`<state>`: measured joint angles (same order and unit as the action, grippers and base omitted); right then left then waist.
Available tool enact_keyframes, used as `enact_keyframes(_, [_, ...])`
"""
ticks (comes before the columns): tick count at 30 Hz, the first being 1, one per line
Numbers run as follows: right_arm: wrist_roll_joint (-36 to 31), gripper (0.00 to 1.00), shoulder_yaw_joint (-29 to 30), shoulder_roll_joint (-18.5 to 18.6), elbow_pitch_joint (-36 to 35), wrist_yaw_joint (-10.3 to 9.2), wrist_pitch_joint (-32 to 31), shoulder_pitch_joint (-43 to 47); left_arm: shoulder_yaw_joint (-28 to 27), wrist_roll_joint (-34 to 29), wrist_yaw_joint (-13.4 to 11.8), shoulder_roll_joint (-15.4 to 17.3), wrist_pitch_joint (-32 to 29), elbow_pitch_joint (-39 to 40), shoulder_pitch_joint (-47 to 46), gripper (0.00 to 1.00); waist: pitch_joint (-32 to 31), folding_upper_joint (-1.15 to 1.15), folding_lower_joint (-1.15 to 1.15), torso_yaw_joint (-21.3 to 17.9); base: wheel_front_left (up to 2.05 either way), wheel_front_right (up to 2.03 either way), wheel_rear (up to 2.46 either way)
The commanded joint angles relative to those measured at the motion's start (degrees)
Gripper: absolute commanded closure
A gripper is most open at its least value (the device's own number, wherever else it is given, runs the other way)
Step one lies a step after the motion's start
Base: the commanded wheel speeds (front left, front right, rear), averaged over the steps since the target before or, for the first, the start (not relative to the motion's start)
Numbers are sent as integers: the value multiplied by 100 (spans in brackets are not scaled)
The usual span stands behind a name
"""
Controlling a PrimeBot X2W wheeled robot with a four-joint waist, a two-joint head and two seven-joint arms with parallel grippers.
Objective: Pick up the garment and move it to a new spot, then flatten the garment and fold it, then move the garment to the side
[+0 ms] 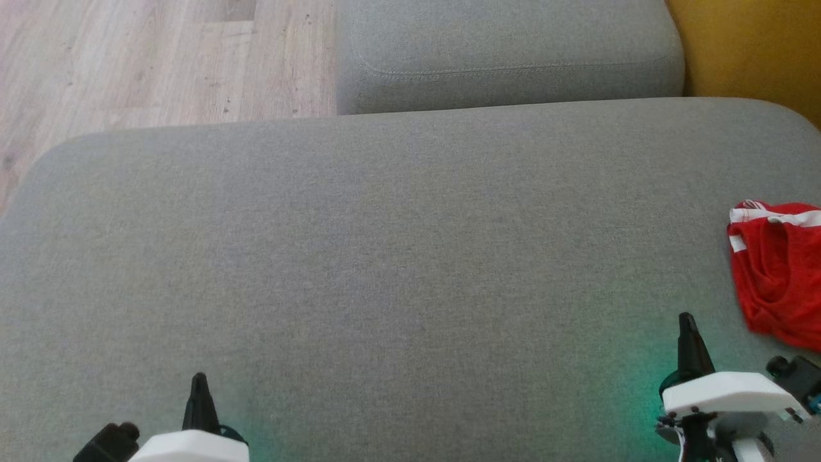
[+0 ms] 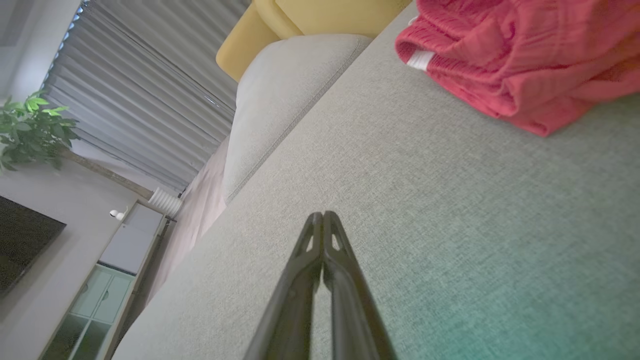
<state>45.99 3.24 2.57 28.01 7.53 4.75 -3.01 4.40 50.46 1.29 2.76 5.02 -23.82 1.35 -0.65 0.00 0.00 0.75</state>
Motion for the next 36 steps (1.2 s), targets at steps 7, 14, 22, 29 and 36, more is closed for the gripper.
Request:
enact_keyframes(7, [594,100,12,21,-352,-2,-134,-285,-250,525,95,7,-140,280,-343,100,9,0,0,-8,0,0,0])
enact_keyframes(14, [1133,100,55,22,-493,-3,-267,-289,-363,1014,165,8,-276,374,-399,100,19,0,0,-17,0,0,0])
enact_keyframes(22, [1673,100,97,24,-633,-3,-400,-294,-476,1503,235,8,-411,467,-454,100,29,0,0,-26,0,0,0])
enact_keyframes(29, [2143,100,134,25,-755,-3,-515,-298,-574,1929,297,9,-529,548,-502,100,38,0,0,-34,0,0,0])
enact_keyframes(36, [2615,100,171,26,-878,-3,-632,-302,-672,2357,358,9,-647,630,-550,100,46,0,0,-42,0,0,0])
